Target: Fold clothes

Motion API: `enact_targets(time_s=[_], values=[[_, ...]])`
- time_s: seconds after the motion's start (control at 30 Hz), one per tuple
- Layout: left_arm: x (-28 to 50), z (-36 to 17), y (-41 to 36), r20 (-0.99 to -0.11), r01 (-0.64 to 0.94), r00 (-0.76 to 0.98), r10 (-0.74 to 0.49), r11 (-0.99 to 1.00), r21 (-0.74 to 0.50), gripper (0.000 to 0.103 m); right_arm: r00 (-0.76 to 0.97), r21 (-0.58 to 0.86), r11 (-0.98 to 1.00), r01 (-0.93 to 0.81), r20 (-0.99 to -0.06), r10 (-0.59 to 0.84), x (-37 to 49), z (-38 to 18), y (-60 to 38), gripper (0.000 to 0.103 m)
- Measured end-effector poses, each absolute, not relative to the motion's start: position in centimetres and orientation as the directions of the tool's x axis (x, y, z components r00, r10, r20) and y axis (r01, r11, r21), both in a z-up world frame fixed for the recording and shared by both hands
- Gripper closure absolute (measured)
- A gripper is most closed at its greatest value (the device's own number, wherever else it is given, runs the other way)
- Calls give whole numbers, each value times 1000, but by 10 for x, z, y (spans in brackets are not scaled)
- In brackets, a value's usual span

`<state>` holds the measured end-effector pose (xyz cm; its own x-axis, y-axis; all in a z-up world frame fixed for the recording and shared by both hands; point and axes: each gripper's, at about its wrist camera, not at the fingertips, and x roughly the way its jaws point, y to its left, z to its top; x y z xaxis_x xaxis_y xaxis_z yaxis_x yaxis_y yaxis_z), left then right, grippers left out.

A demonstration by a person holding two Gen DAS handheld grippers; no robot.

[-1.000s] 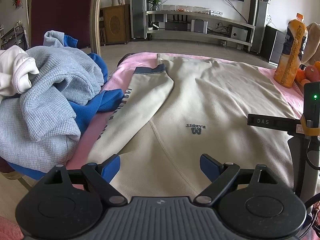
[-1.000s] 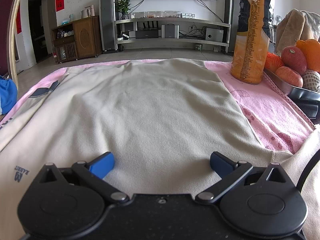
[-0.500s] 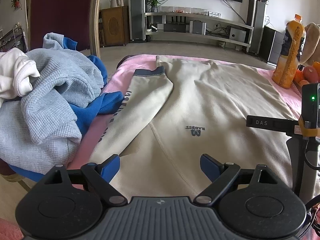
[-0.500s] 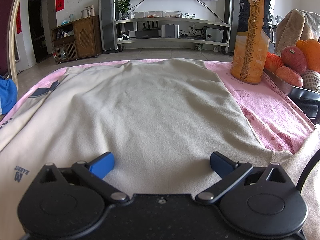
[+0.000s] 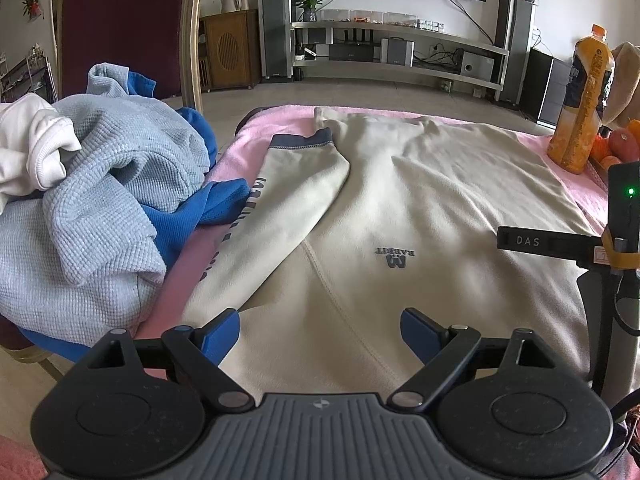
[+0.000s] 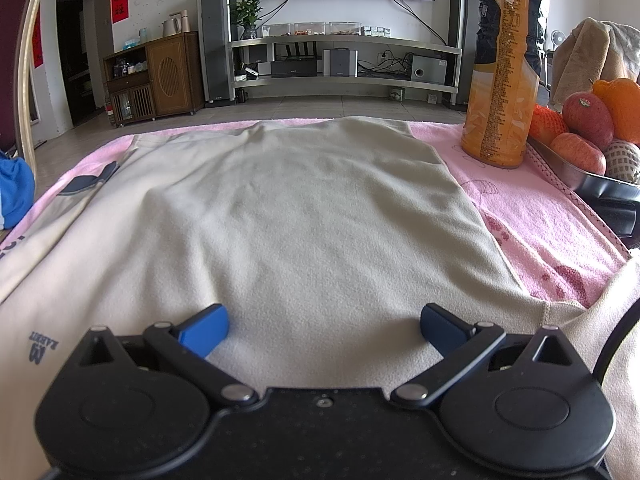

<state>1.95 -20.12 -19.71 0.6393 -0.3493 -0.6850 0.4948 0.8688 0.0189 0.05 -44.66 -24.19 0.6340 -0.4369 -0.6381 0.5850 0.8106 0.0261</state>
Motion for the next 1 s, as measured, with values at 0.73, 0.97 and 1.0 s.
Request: enact_targets(time_s=[0.73,0.97,1.0], values=[[18,-197,-201,-684,500,641,-349,865,27,15,634,26,811,585,-638,-437,1,-242,-447,0],[18,-197,-201,-685,498,640,-346,866,28,15,634,26,811,585,-638,-437,1,-242,-447,0],[18,-197,-201,-686,499,640,-346,866,29,15,634,26,811,585,-638,-437,0,-242,-447,0]])
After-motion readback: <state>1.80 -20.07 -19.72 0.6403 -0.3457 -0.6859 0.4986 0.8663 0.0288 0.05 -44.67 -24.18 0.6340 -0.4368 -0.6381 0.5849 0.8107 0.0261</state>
